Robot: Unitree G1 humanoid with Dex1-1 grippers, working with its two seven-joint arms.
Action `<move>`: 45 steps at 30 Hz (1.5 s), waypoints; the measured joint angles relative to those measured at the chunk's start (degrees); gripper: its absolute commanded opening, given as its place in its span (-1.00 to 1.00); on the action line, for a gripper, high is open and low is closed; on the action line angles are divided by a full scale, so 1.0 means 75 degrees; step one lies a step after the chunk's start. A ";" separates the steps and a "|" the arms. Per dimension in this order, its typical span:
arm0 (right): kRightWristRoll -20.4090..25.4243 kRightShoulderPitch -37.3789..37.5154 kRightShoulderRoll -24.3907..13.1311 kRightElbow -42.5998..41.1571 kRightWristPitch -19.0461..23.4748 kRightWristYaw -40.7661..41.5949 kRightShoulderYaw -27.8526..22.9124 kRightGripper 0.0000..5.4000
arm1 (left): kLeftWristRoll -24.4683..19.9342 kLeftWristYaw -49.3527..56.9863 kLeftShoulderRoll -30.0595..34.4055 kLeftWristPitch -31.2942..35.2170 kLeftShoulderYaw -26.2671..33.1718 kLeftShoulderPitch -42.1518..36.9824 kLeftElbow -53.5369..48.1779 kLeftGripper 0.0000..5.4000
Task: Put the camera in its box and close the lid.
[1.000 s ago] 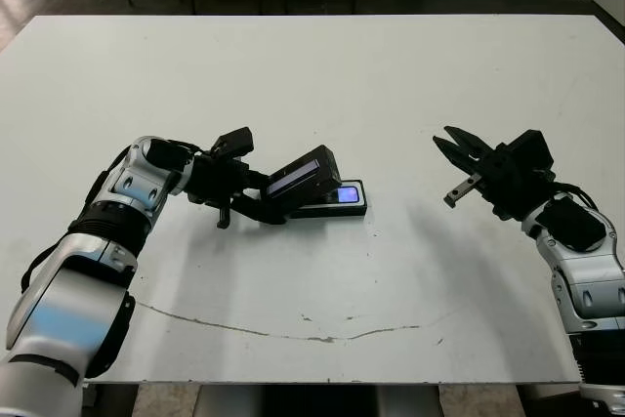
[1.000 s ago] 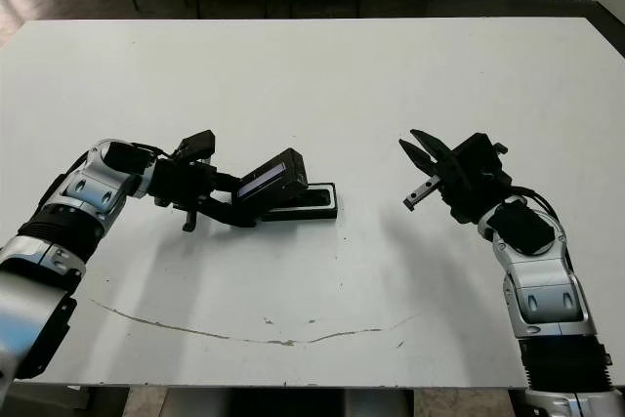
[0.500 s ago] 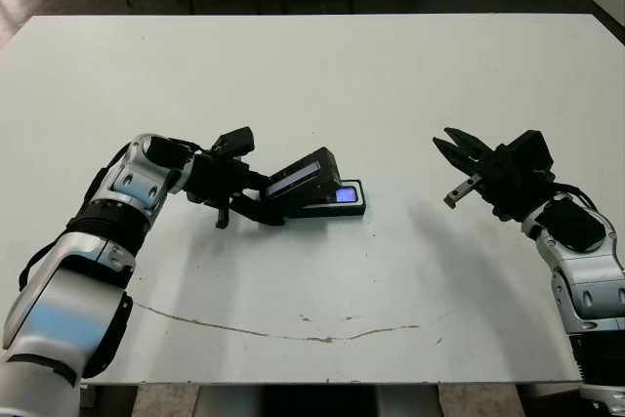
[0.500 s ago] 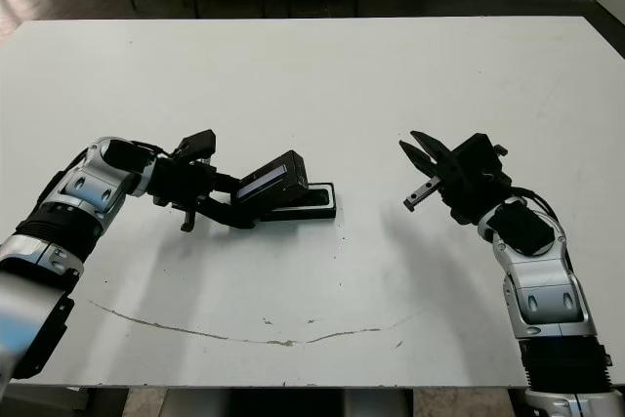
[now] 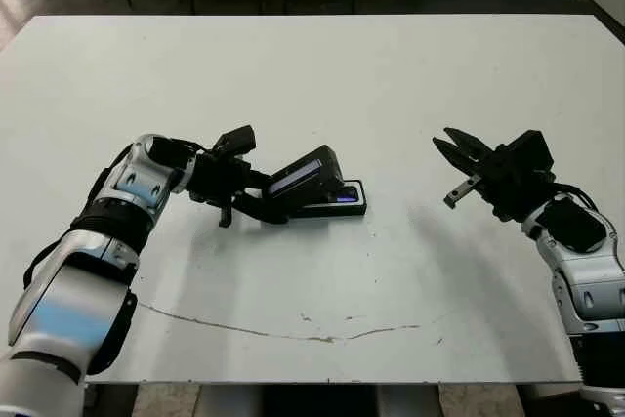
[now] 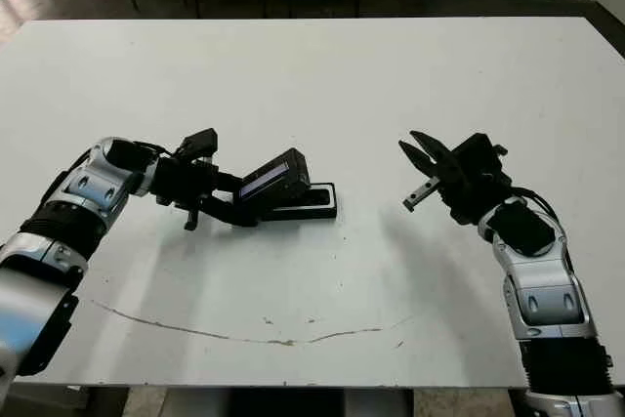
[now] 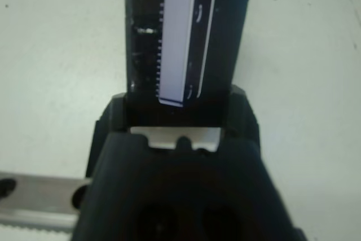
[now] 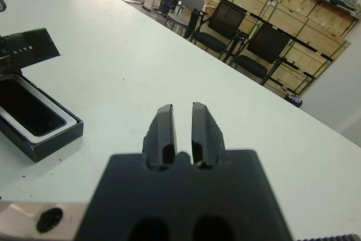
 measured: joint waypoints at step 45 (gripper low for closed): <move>-0.0011 0.0194 0.0059 -0.0567 0.0370 -0.0349 0.0006 -1.00 | 0.1096 -0.0224 -0.1008 0.0447 -0.0919 -0.1158 0.0785 -0.59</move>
